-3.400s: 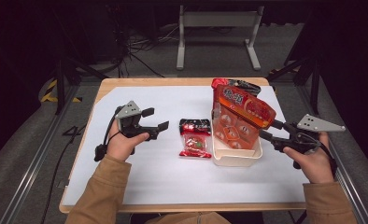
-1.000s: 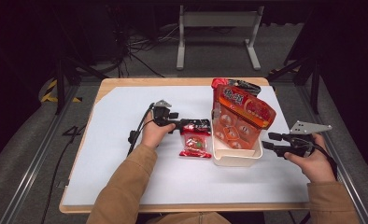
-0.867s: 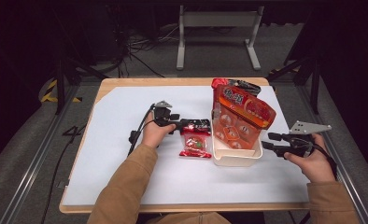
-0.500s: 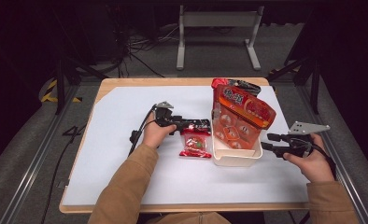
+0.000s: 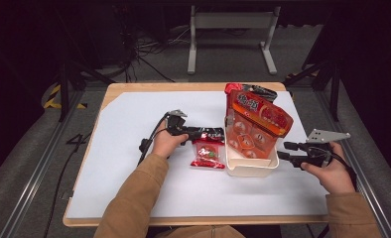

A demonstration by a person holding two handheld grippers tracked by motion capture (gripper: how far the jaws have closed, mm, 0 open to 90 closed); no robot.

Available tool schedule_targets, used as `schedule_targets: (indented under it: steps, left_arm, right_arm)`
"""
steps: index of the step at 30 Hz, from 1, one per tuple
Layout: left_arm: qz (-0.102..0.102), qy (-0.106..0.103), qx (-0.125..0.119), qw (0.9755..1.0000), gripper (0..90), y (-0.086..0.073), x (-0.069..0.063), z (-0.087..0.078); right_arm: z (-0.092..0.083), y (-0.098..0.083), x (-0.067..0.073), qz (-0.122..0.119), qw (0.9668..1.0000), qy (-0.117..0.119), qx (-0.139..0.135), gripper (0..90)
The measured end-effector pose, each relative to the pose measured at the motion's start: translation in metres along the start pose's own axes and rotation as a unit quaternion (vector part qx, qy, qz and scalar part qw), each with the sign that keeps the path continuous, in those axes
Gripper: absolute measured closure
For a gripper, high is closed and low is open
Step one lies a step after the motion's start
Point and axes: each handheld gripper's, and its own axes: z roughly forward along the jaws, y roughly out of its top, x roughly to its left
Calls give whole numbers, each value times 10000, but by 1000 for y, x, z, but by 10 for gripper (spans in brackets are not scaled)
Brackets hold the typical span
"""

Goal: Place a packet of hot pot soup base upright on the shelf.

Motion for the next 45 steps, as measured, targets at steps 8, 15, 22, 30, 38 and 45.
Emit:
schedule_targets:
  steps: [8,15,22,30,38,45]
  left_arm:
    - [-108,76,102,9999,848,-2,2,-3]
    - [-38,42,74,10000,895,0,-1,-13]
    - [59,-8,-79,10000,898,6,-11,-28]
    - [187,-94,-273,9994,900,10,-24,-47]
    - [468,-138,-496,9976,900,13,-45,-68]
    - [658,-187,-674,9954,900,13,-63,-90]
  right_arm:
    - [0,0,0,14,10000,8,4,507]
    - [0,-1,-2,45,10000,7,12,528]
    - [-3,-2,-5,126,9999,-73,-23,545]
    - [-6,-1,-5,149,9999,-82,-18,554]
    - [-13,-1,-8,162,9998,-127,-74,566]
    - [-12,0,-8,151,9998,-123,-63,566]
